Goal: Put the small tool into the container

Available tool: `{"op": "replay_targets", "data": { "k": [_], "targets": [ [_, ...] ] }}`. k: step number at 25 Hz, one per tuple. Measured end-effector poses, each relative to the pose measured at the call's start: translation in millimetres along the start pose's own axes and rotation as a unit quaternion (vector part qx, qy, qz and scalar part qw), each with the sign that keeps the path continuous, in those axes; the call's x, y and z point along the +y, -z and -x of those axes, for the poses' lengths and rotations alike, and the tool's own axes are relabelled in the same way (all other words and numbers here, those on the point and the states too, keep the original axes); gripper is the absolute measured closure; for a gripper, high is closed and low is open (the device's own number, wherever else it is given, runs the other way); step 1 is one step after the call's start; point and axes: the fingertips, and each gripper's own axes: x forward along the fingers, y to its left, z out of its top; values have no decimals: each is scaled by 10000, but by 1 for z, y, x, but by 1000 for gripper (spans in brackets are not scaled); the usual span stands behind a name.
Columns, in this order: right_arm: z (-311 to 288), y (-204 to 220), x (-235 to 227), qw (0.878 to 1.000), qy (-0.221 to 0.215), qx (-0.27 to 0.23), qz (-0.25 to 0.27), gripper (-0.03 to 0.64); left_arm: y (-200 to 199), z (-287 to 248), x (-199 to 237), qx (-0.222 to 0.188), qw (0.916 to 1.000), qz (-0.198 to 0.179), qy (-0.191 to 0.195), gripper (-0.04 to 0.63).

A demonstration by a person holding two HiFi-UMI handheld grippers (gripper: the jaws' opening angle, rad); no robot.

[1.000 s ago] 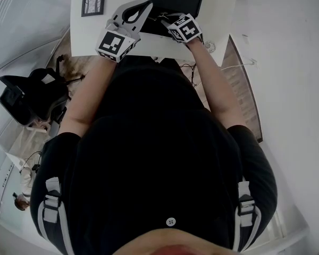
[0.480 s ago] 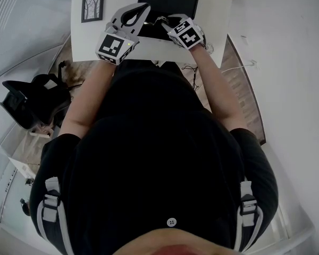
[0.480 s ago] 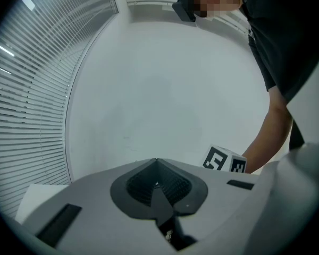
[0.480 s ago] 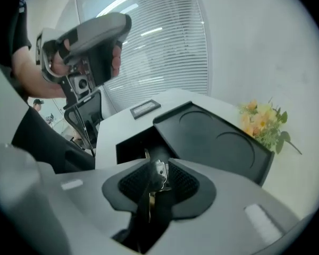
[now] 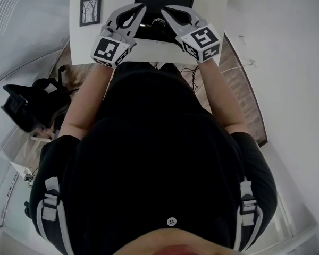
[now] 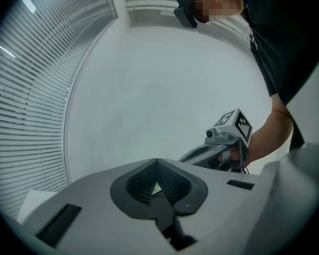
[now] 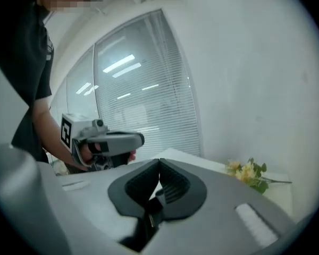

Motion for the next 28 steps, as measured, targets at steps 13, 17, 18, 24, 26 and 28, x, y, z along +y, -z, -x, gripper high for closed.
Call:
{"op": "replay_targets", "data": {
  "k": [13, 17, 18, 24, 26, 28],
  "targets": [
    [41, -95, 27, 9906, 65, -1306, 412, 604, -65, 10, -22, -405, 9986, -51, 324, 589],
    [50, -100, 23, 9880, 250, -1420, 549, 604, -71, 7, -25, -401, 9985, -155, 335, 589],
    [51, -99, 21, 9878, 288, -1421, 566, 604, -70, 6, -25, -377, 9987, -158, 318, 589],
    [56, -96, 16, 9883, 361, -1357, 596, 604, -67, 2, -24, -312, 9990, -130, 279, 589],
    [57, -95, 14, 9886, 374, -1340, 584, 604, -66, 1, -23, -286, 9991, -130, 269, 589],
    [58, -92, 11, 9888, 397, -1323, 563, 604, -65, -1, -23, -252, 9993, -129, 263, 589]
  ]
}}
